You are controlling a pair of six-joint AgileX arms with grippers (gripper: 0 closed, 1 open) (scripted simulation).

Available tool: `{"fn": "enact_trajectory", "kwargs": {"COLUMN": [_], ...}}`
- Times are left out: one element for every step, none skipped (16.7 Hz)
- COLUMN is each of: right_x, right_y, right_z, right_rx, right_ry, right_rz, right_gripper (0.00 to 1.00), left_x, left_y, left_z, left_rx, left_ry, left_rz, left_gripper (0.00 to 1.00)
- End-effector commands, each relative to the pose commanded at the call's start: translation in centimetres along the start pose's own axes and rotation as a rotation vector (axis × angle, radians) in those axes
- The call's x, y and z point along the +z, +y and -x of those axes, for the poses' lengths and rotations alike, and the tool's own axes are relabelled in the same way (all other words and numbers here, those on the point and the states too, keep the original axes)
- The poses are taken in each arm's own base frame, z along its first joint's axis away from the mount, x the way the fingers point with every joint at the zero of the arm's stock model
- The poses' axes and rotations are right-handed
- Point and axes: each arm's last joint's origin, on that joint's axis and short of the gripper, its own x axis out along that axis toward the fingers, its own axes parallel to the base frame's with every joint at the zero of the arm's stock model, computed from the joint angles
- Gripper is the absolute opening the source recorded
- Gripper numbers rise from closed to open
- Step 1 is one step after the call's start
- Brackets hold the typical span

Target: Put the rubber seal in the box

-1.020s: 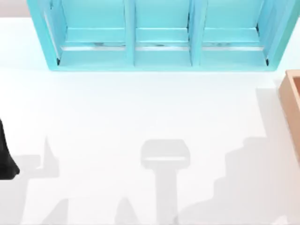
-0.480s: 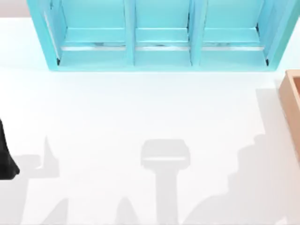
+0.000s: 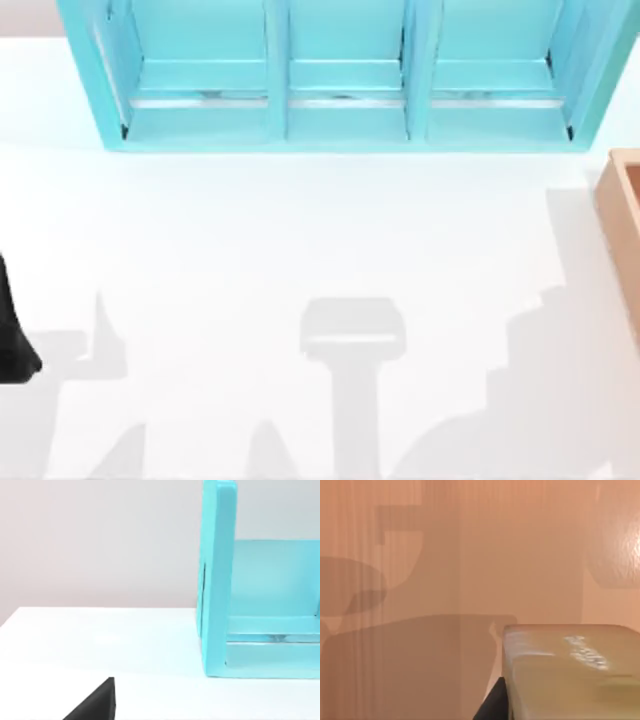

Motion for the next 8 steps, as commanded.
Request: {"fn": "enact_trajectory", "kwargs": {"right_x": [0.00,0.00,0.00,0.00,0.00,0.00,0.00,0.00], "right_y": [0.00,0.00,0.00,0.00,0.00,0.00,0.00,0.00], "right_z": [0.00,0.00,0.00,0.00,0.00,0.00,0.00,0.00], "right_rx": [0.000,0.000,0.000,0.000,0.000,0.000,0.000,0.000], "right_ry": [0.000,0.000,0.000,0.000,0.000,0.000,0.000,0.000], "right_rz": [0.000,0.000,0.000,0.000,0.000,0.000,0.000,0.000], "right_gripper": [0.75,0.83,0.90,0.98,1.00,1.00,1.00,1.00], "left_x": [0.00,0.00,0.00,0.00,0.00,0.00,0.00,0.00], "left_y": [0.00,0.00,0.00,0.00,0.00,0.00,0.00,0.00], "left_z": [0.00,0.00,0.00,0.00,0.00,0.00,0.00,0.00], "left_rx": [0.000,0.000,0.000,0.000,0.000,0.000,0.000,0.000], "left_ry": [0.000,0.000,0.000,0.000,0.000,0.000,0.000,0.000], "left_rz": [0.000,0.000,0.000,0.000,0.000,0.000,0.000,0.000], "left_gripper": [1.00,1.00,1.00,1.00,1.00,1.00,1.00,1.00]}}
